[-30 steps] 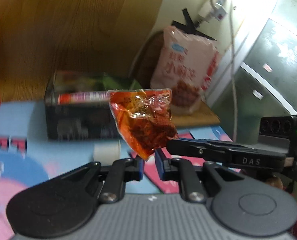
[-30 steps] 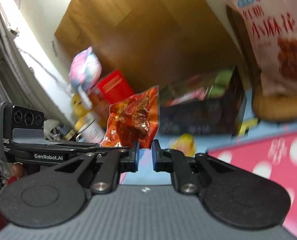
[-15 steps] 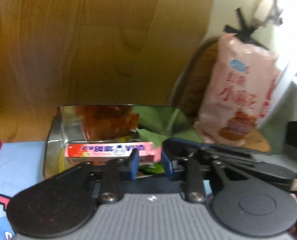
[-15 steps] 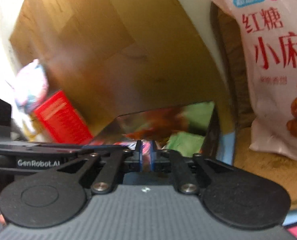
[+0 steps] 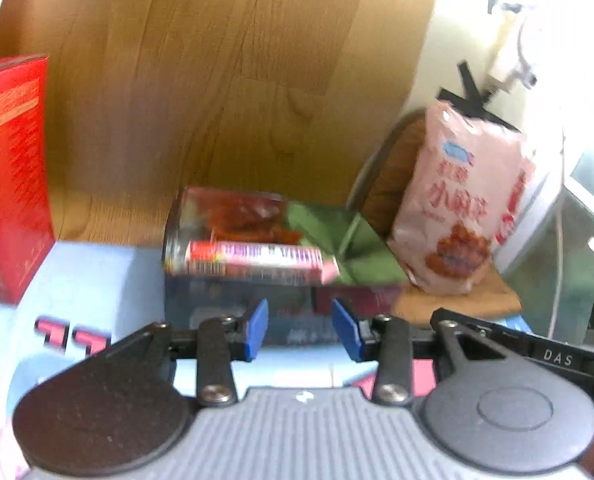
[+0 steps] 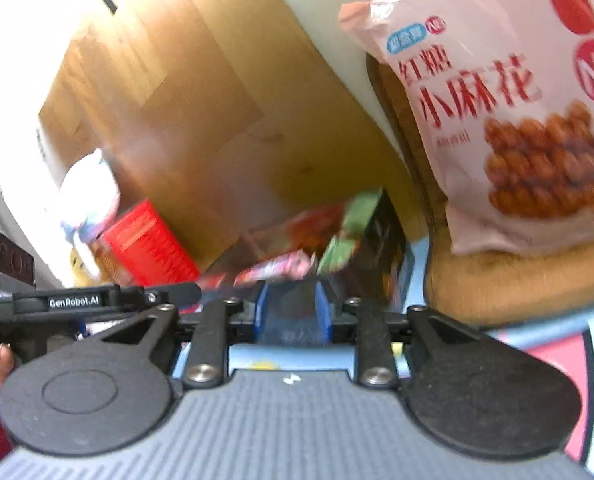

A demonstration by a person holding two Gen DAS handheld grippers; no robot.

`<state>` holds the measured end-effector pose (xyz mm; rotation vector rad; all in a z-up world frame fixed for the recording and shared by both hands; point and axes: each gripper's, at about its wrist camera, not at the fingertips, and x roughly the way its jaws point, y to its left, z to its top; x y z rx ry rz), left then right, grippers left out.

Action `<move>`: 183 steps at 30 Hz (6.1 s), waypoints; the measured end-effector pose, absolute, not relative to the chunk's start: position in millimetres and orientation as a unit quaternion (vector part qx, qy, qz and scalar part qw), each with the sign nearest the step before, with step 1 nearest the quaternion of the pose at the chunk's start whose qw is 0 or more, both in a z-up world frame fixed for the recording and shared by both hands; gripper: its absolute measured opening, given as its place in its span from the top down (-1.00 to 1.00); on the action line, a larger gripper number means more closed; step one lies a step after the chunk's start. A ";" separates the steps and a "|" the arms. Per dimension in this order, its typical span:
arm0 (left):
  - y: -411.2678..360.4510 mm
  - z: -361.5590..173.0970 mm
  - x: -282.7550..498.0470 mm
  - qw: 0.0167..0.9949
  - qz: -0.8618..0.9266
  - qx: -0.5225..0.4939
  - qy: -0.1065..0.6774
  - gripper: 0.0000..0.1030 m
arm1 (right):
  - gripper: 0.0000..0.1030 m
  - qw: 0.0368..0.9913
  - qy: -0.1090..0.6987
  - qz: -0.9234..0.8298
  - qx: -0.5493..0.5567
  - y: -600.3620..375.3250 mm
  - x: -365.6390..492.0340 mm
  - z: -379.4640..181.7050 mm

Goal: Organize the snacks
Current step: 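Drop the orange wrapper into the tin box by opening the left tool, then reach the left tool to the green cracker packet and close on it, then close the left tool fingers on the green cracker packet, then lift the cracker packet with the left tool over the tin box, then open the left tool to drop the packet into the tin box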

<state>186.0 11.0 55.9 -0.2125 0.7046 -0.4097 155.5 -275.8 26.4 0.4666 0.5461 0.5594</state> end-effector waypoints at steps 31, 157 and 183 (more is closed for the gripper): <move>-37.7 -7.4 47.1 0.854 -0.290 -0.097 0.421 0.25 | 0.14 0.912 0.287 0.294 0.004 -216.6 -17.1 -17.6; -65.4 -20.5 4.8 0.868 -0.369 -0.036 0.330 -0.70 | -0.10 0.935 0.262 0.227 -0.070 -211.8 -52.0 -28.6; 2.8 85.8 234.8 0.909 -0.244 -0.115 0.317 -0.13 | 0.42 0.946 0.196 0.258 -0.022 -160.2 167.9 68.4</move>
